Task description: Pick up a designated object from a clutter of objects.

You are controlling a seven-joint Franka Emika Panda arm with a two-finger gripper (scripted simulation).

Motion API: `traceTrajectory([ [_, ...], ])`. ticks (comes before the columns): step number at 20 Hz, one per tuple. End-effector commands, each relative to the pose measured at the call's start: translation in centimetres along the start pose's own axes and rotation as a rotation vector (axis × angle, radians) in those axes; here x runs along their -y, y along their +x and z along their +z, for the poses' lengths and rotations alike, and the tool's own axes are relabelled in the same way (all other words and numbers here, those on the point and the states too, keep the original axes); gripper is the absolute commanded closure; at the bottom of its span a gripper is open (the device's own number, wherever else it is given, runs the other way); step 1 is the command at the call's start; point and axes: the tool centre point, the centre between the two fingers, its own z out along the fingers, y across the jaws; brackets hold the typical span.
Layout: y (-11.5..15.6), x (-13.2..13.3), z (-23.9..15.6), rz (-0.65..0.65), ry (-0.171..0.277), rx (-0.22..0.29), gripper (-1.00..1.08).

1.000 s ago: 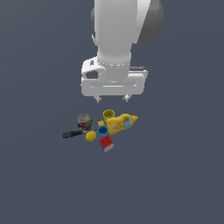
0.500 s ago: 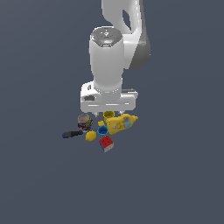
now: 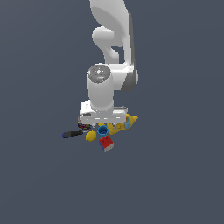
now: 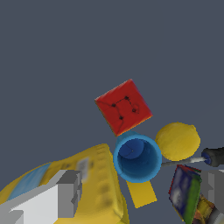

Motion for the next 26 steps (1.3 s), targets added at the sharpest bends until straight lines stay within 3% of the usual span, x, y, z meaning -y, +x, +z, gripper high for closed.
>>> traceTrajectory([
  [1, -0.3, -0.4, 1.6, 0.003, 0.0, -0.002, -0.92],
  [26, -1.2, -1.1, 8.7, 0.009, -0.001, -0.001, -0.92],
])
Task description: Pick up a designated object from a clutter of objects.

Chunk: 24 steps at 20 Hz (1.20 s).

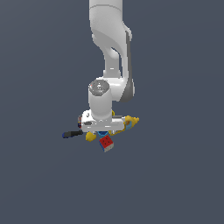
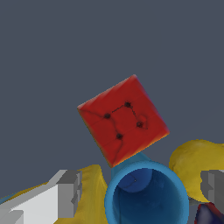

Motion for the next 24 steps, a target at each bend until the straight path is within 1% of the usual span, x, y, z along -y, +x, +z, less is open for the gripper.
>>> traceTrajectory([
  [1, -2.5, -0.5, 3.2, 0.011, 0.003, 0.061, -0.92],
  [5, -2.5, -0.5, 3.6, 0.011, 0.003, 0.061, -0.92],
  [6, -2.5, -0.5, 3.6, 0.011, 0.003, 0.061, 1.08],
  [15, -2.5, -0.5, 3.6, 0.011, 0.003, 0.061, 1.08],
  [16, 0.3, -0.6, 0.9, 0.005, -0.005, -0.009, 1.08],
  [24, -0.1, 0.2, -0.4, 0.005, -0.005, -0.006, 1.08],
])
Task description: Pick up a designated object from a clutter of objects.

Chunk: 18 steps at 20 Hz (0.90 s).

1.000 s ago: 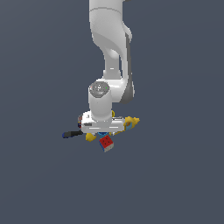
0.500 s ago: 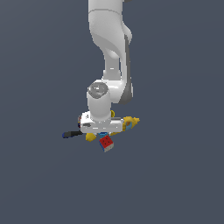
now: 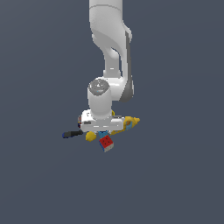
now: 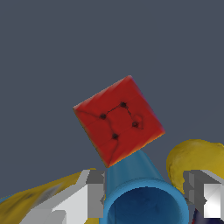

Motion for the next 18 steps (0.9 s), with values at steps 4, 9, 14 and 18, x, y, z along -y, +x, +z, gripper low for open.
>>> traceTrajectory([
  [4, -0.6, 1.5, -2.0, -0.004, 0.002, 0.004, 1.08],
  [9, -1.6, 3.4, -5.0, -0.003, 0.002, 0.01, 1.08],
  [14, -2.8, 5.8, -9.0, -0.002, 0.001, 0.018, 1.08],
  [18, -3.8, 8.1, -12.6, -0.002, 0.001, 0.025, 1.08],
])
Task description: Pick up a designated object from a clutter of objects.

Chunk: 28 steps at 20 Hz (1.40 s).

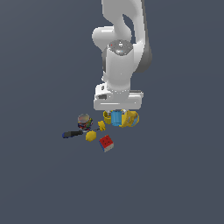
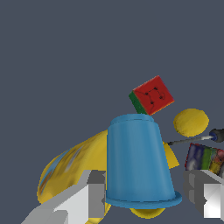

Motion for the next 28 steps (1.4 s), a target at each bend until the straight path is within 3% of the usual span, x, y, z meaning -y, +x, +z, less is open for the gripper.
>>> traceTrajectory([
  [1, -0.8, 1.7, -2.3, -0.004, 0.0, 0.005, 1.08],
  [18, -4.8, 11.1, -17.7, -0.003, 0.003, 0.035, 1.08],
  [28, -5.8, 14.5, -23.1, -0.002, 0.007, 0.045, 1.08],
])
